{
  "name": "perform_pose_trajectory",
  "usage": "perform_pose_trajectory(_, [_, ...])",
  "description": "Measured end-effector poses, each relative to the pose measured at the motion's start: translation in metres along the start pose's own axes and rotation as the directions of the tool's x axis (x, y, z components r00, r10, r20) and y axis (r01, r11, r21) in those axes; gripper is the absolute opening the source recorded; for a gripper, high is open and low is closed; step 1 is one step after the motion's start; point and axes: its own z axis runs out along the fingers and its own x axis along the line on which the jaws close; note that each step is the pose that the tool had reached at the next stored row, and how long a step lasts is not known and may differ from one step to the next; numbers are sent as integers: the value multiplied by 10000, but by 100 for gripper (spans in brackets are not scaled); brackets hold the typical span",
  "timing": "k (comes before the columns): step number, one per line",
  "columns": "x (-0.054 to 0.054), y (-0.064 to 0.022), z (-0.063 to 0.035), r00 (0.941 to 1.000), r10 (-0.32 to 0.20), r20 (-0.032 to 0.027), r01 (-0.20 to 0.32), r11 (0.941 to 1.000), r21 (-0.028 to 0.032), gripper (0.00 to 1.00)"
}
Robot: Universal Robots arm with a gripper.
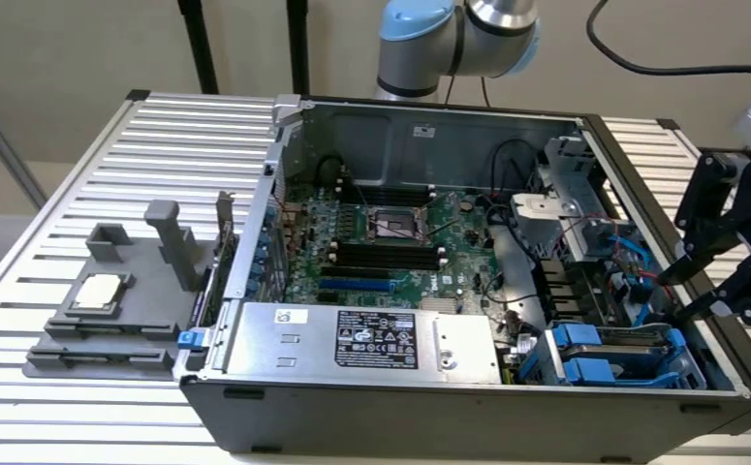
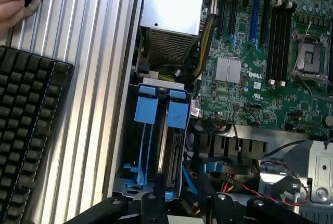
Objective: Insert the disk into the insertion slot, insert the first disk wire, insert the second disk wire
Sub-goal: 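Insert the first disk wire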
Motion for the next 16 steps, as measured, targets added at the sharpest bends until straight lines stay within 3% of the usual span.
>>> perform_pose_trajectory(4, [-38,-11,76,10000,0,-18,0,10000,-1,38])
perform_pose_trajectory(11, [-118,-31,211,9999,7,-118,-7,10000,-13,38])
perform_pose_trajectory(15, [-189,-20,265,9997,16,-242,-17,10000,-21,40])
perform_pose_trajectory(16, [-204,0,271,9996,15,-274,-15,10000,-23,46])
